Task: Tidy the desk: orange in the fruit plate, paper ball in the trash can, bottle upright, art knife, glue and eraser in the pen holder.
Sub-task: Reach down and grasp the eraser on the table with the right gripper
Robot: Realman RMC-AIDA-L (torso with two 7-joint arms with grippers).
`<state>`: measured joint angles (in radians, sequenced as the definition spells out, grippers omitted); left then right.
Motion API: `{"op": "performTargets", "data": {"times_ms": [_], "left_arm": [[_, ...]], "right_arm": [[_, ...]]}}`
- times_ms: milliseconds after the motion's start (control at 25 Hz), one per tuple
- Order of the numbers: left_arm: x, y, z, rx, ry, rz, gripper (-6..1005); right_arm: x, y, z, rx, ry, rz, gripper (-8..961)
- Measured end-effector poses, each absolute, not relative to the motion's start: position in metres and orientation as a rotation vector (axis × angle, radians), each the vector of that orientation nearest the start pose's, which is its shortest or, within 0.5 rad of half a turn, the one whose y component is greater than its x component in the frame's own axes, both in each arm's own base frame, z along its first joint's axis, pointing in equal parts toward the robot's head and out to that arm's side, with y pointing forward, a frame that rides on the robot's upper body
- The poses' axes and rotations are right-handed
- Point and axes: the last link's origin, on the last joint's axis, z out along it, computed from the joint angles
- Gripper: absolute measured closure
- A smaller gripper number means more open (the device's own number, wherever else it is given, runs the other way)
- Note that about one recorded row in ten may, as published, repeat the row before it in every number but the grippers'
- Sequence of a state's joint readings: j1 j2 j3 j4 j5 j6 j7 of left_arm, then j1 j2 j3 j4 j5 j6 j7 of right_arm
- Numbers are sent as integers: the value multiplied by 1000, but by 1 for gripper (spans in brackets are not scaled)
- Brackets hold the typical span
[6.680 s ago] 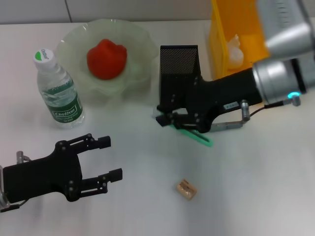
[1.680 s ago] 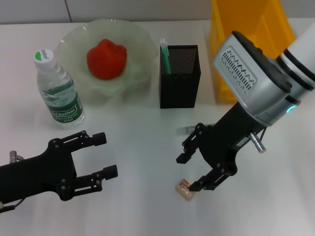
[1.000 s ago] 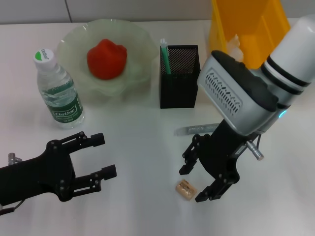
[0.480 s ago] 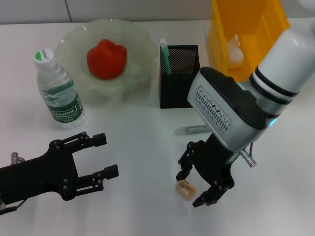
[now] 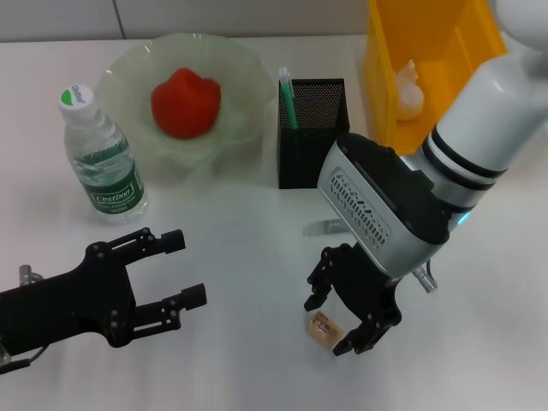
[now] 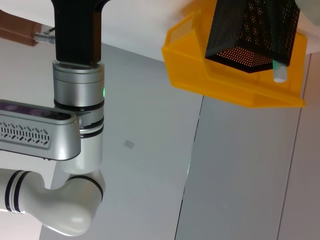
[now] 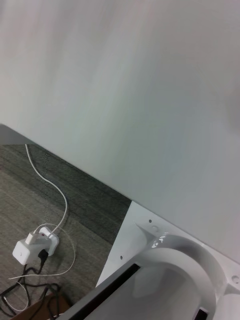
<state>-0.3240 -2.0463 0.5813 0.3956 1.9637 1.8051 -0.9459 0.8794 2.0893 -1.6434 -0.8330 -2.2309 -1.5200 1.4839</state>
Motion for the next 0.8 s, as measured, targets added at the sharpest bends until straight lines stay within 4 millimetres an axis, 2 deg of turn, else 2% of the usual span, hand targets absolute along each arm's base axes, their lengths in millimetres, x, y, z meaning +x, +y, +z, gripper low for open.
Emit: {"op": "performTargets", "data": {"times_ms": [480, 800], "left_arm": [[-308, 230, -10, -2665, -499, -1021, 216], [-307, 231, -9, -2661, -496, -1025, 216]], "right_arm": [[151, 324, -103, -3325, -704, -577, 339], [150, 324, -105, -3316, -717, -577, 432]]}}
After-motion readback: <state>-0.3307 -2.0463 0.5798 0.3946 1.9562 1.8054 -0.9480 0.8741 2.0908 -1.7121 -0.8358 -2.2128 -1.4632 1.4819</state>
